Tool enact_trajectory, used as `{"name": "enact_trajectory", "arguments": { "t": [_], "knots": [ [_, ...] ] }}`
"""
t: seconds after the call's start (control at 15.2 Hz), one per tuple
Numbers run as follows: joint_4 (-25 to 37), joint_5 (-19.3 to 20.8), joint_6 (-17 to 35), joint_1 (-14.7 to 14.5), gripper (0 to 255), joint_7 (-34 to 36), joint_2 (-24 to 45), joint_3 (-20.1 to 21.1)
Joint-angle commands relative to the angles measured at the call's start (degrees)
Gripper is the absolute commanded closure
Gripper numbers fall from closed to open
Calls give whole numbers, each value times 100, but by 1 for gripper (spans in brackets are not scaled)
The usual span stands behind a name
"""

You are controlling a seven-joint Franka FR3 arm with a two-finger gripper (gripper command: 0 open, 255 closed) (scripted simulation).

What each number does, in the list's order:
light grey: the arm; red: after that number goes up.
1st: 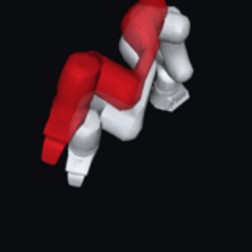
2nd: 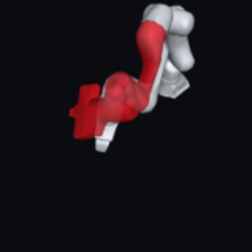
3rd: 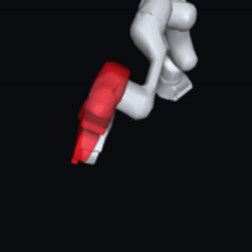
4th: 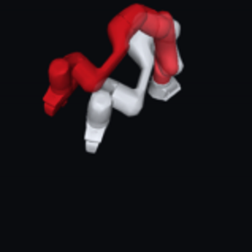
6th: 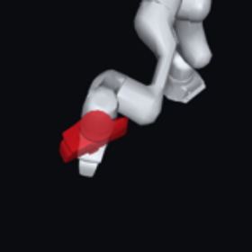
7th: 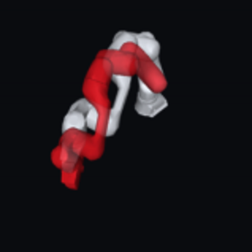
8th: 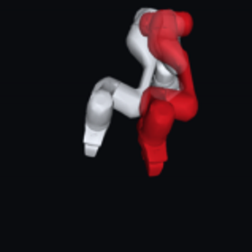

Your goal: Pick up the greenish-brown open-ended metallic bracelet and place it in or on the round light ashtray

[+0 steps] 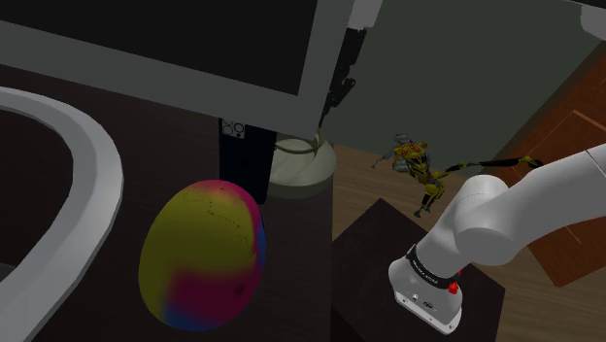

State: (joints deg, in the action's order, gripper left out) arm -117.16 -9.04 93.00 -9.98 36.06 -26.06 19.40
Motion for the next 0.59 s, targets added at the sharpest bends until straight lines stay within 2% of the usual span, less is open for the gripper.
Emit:
{"name": "enact_trajectory", "arguments": {
  "t": [0.0, 0.33, 0.53],
  "knots": [
    [-189, -18, 156, -11, 255, -7, -36, 13],
    [-631, -55, 548, -33, 255, -29, -87, 48],
    [-631, -55, 548, -33, 255, -29, -88, 48]
  ]
}}
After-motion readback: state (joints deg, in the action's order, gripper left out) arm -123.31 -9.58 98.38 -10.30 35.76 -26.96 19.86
